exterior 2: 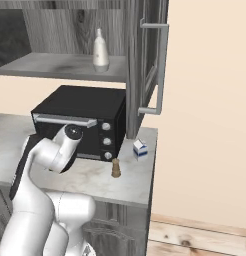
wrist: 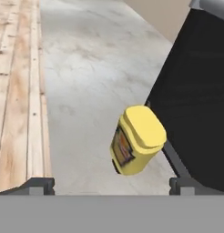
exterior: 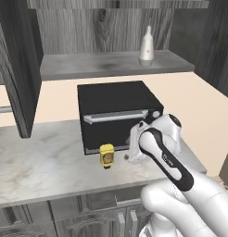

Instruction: There are various items on the counter. Only move the condiments/shakers into the cabinet.

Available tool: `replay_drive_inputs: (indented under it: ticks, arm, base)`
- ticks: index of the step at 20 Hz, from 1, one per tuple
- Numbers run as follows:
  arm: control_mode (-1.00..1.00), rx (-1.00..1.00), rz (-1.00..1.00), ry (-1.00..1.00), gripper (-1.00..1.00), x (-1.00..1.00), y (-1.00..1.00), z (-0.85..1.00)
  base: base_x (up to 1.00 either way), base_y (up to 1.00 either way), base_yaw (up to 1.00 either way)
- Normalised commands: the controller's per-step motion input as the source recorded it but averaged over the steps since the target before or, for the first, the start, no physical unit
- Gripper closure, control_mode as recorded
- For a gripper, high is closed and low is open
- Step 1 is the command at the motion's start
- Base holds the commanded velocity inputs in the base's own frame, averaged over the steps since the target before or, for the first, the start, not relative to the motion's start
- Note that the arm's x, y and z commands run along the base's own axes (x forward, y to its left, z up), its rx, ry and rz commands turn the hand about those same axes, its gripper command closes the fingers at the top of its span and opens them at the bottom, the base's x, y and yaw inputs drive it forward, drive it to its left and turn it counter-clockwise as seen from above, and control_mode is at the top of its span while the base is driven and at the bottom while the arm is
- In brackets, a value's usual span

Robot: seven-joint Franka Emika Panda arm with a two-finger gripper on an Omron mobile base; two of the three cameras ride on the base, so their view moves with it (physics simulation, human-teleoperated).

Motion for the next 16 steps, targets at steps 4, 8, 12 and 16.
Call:
replay_drive_inputs:
  ticks: [4, 8, 12, 16]
  arm:
    - [-1.00, 0.14, 0.07, -0.14, -1.00, 0.00, -0.17, -0.06]
    - [-1.00, 0.17, 0.06, -0.11, -1.00, 0.00, -0.05, -0.09]
    - [-1.00, 0.18, 0.04, -0.02, -1.00, 0.00, 0.00, -0.18]
    - [-1.00, 0.22, 0.05, 0.01, -1.00, 0.00, 0.00, -0.30]
  base:
    - [0.00, 0.00, 0.00]
    - [0.00, 0.00, 0.00]
    - [0.00, 0.00, 0.00]
    - [0.00, 0.00, 0.00]
